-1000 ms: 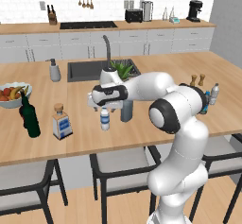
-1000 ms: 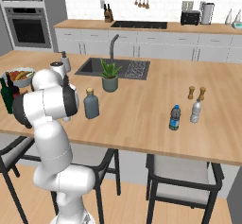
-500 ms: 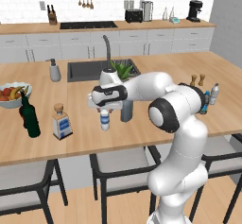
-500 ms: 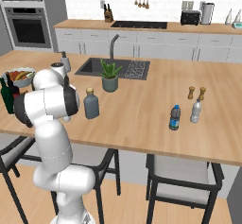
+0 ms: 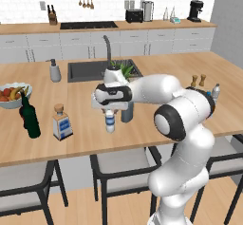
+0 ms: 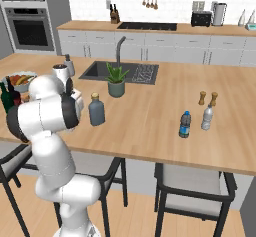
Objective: Move the plastic bottles in the middle to the plastics group, and the glass bottles in the middle to the glass group.
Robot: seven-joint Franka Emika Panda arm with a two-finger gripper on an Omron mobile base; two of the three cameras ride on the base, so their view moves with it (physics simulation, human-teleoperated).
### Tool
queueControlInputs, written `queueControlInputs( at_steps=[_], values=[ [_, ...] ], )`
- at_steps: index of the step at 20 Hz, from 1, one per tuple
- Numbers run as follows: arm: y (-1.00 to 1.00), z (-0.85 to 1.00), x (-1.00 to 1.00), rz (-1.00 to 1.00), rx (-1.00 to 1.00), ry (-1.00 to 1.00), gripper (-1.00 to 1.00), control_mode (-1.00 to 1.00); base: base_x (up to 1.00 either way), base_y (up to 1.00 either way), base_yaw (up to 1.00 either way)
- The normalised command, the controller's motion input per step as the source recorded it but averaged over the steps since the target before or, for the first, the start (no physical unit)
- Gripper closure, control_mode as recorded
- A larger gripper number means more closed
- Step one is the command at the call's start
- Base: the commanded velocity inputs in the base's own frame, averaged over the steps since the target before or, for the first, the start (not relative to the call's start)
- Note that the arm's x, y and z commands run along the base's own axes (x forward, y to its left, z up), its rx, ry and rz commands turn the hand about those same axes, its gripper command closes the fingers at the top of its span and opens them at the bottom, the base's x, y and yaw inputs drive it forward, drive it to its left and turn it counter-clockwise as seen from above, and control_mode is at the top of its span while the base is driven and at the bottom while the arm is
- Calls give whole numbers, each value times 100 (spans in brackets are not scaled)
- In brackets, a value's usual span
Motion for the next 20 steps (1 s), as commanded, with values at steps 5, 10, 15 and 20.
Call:
queueControlInputs(
  at_steps=[5,10,15,20],
  values=[
    [-57,17,-80,0,0,0,100,-100,0,0,0],
    [-65,13,-78,0,0,0,100,-100,0,0,0],
    [-85,15,-39,0,0,1,100,-100,0,0,0],
    [-88,18,-4,0,0,8,100,-100,0,0,0]
  ],
)
